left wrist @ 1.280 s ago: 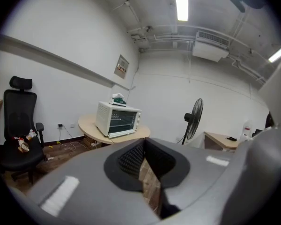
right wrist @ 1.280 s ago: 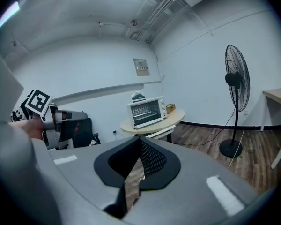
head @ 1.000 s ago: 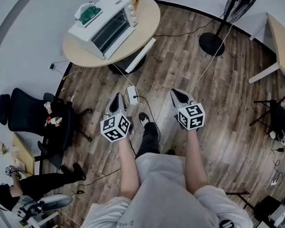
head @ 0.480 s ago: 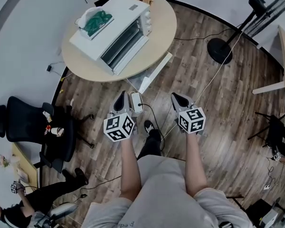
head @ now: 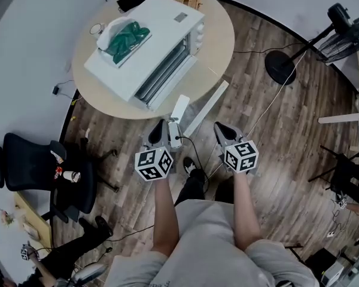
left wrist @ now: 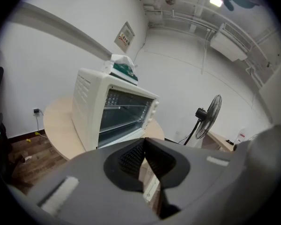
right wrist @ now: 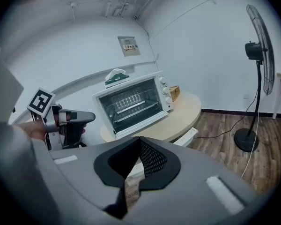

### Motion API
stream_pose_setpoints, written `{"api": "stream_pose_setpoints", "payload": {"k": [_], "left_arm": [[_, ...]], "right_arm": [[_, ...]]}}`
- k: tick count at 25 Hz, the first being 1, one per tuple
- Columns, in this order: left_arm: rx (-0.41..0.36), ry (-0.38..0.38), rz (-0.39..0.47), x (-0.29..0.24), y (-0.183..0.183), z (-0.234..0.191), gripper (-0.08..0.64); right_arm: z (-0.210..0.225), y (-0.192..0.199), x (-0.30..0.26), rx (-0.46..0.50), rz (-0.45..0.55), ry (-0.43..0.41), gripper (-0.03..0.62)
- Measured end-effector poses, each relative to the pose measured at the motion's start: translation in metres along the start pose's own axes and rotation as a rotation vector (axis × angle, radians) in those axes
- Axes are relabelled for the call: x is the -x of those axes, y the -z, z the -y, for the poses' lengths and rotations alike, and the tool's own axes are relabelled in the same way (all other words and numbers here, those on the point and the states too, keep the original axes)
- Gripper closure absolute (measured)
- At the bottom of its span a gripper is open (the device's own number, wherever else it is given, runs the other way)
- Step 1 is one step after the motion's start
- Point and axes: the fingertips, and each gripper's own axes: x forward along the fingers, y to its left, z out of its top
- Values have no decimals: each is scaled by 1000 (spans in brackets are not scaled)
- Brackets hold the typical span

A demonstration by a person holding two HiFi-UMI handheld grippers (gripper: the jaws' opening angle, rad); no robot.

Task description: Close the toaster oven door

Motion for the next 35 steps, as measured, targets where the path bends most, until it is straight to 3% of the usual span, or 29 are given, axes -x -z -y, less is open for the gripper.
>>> {"api": "stream_pose_setpoints", "payload": {"k": [4, 11, 18, 28, 31, 35], "left_arm": [[45, -23, -5, -11, 6, -12, 502], [162, -185, 16, -23, 22, -41, 502], [265, -349, 11, -33, 59, -54, 502], [498, -366, -78, -53, 143, -44, 497], [571, -363, -82, -53, 162, -49, 472], [695, -306, -29, -54, 181, -45, 417]], "right_arm": [[5, 2, -16, 0, -33, -23, 592], [16, -20, -54, 45, -60, -135, 592], [45, -43, -102, 181, -137, -251, 592], [57, -37, -117, 343, -225, -367, 592], [65, -38, -117, 356, -217, -325, 592], [74, -46, -112, 356, -191, -291, 592]]}}
